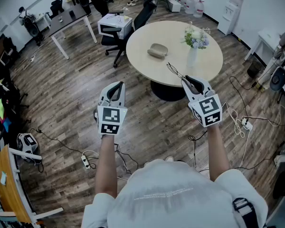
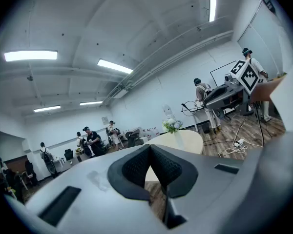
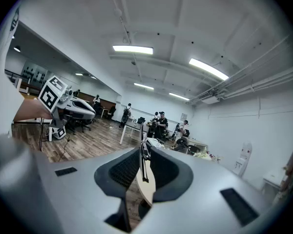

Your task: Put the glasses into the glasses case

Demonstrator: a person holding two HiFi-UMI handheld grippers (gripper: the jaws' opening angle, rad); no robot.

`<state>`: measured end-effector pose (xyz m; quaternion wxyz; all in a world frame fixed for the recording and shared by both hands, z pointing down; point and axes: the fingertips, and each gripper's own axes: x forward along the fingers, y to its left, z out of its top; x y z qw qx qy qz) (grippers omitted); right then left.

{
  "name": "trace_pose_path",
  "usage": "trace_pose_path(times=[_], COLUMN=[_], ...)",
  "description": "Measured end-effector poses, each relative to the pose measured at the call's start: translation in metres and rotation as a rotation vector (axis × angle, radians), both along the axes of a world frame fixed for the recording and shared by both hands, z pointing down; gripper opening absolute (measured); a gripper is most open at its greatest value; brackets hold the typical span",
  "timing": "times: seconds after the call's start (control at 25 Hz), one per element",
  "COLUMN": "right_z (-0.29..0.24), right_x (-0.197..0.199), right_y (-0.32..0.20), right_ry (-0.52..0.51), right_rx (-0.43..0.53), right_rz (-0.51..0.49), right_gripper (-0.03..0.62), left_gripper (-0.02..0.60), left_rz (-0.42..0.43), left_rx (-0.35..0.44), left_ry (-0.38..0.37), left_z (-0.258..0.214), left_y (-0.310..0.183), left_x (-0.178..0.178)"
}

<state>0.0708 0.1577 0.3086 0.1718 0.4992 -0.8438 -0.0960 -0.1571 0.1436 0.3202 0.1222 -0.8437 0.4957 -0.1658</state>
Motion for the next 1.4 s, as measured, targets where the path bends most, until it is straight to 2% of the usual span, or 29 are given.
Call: trace_pose_path(times=[0.48, 0.68, 0.88, 1.2, 1.4], right_z=[0.004, 0.013, 0.02, 0.044, 0.059], right_x=[-0.007, -0.01, -0.009, 0.009, 0.026], right_y=[0.0, 0.011, -0.001, -0.083, -0.166], right_ry=[0.034, 0.06, 0.063, 0.022, -0.008], right_rx=[0.0, -0.011, -0.03, -0.037, -0.049], right_rz=[0.055, 0.069, 0.07, 0.031, -0.005], right_gripper=[0.072, 0.073, 0.074, 0.074, 0.074], left_gripper=[0.014, 0.014, 0.014, 0.014, 0.014], left_rz=[0.025, 0.039, 0.047, 0.033, 0.016], left_rx=[-0.011, -0.037, -0.07, -0.131, -0.174], left_ry=[0.016, 0.032, 0.044, 0.024, 0.066], left_z=[0.004, 0.019, 0.03, 0.053, 0.057], left_y=[-0.006, -0.005, -0.017, -0.082, -0.154], left_x=[-0.022, -0.028, -0.027, -0.016, 0.002])
